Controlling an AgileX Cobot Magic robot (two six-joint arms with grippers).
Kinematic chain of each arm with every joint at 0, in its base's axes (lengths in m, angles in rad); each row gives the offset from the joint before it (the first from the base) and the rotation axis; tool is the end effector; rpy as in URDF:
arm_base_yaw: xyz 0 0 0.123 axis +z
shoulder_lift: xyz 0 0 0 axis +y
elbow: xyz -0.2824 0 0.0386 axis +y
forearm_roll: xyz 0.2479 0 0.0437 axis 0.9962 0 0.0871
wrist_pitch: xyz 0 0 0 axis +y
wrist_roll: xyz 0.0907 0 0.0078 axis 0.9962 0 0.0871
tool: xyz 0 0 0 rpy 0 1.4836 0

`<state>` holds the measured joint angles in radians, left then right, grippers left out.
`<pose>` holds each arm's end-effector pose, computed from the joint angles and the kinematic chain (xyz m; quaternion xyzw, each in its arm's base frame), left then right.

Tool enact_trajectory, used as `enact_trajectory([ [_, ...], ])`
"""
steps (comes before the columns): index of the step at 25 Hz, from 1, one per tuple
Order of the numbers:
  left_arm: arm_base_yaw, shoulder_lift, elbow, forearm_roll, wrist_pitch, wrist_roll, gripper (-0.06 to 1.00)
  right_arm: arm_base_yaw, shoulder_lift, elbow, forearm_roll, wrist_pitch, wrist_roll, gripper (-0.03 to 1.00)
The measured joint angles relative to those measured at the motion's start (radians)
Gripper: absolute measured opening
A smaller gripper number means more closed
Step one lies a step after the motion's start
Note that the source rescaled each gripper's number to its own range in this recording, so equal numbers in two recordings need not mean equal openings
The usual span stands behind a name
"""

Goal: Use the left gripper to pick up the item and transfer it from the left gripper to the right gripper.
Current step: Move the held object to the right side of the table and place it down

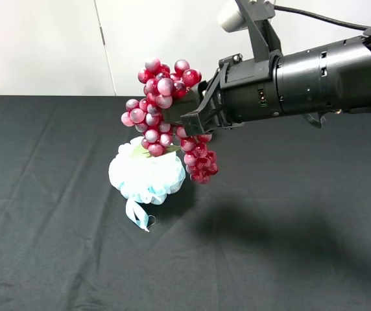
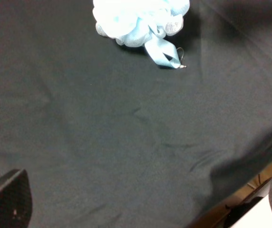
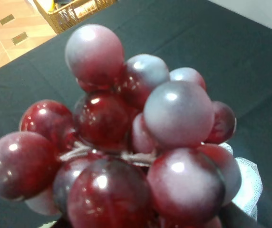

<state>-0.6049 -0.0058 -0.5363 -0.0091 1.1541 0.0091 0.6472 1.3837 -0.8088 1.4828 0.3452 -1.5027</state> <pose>-0.0120 0.0074 0.2796 0.2623 0.8257 -0.1509 0.4761 0.2140 0.2004 0.2670 -0.3623 0.7761 0.2921 0.4255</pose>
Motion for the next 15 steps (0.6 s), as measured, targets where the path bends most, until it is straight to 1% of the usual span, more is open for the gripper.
enact_trajectory([
  [6,0.0,-0.003,0.04,0.009,-0.079,0.0,0.98,0.0,0.0,0.0,-0.007,-0.002,0.002,0.03],
  [15,0.0,-0.003,0.042,0.009,-0.09,0.0,0.98,0.0,0.0,0.0,-0.008,-0.003,0.003,0.03],
])
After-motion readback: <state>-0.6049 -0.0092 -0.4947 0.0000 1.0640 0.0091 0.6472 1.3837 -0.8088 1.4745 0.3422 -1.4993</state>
